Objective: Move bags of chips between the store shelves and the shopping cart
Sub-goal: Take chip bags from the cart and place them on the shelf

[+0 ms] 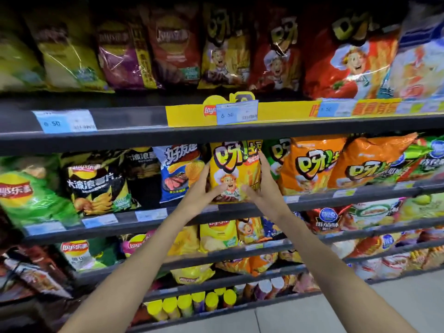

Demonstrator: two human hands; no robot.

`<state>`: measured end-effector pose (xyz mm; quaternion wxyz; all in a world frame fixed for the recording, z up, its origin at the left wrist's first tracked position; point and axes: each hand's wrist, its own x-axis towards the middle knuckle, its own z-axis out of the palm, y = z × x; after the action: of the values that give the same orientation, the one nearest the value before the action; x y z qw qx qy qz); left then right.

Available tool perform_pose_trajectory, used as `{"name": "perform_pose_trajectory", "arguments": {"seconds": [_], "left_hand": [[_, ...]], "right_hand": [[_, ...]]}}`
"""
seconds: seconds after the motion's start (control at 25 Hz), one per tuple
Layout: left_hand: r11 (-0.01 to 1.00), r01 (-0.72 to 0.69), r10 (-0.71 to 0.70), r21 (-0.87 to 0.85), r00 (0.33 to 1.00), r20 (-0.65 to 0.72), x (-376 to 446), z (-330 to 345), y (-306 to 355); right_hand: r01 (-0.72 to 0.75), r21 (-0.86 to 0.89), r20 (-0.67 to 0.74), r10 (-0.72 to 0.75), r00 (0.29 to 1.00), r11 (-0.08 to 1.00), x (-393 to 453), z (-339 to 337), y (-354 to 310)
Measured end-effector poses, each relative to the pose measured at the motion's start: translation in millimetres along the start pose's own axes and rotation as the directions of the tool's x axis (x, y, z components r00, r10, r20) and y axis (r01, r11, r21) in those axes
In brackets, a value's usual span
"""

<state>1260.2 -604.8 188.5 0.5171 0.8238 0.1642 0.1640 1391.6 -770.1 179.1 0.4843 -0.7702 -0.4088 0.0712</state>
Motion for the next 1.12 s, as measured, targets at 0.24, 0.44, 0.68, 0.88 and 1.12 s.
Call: {"name": "perform_pose_trajectory", "arguments": {"seconds": [0.24, 0.44, 0.68, 0.88, 1.12], "left_hand": [[1.000, 0.000, 0.000, 0.006, 1.000, -0.009, 19, 3, 0], [1.000, 0.000, 0.000, 0.026, 1.000, 0.007, 25, 15, -6], [0.996, 0.036, -0.038, 0.082, 0.999, 0.028, 25, 39, -10], [0.995, 0.063, -0.065, 0.078, 0.997, 0.032, 27, 41, -11], [0.989, 0.073, -0.069, 0.125, 0.997, -0.037, 22, 46, -12]], "right_hand": [[0.106, -0.092, -0.029, -0.109, 0.994, 0.990, 21, -3, 18], [0.182, -0.113, 0.011, -0.182, 0.983, 0.977, 22, -11, 32], [0.100, -0.122, -0.012, -0.102, 0.995, 0.988, 9, -16, 56], [0.095, -0.163, -0.005, -0.097, 0.995, 0.982, 11, -16, 53], [0.091, -0.021, 0.075, -0.089, 0.993, 0.996, 6, -24, 54]]}}
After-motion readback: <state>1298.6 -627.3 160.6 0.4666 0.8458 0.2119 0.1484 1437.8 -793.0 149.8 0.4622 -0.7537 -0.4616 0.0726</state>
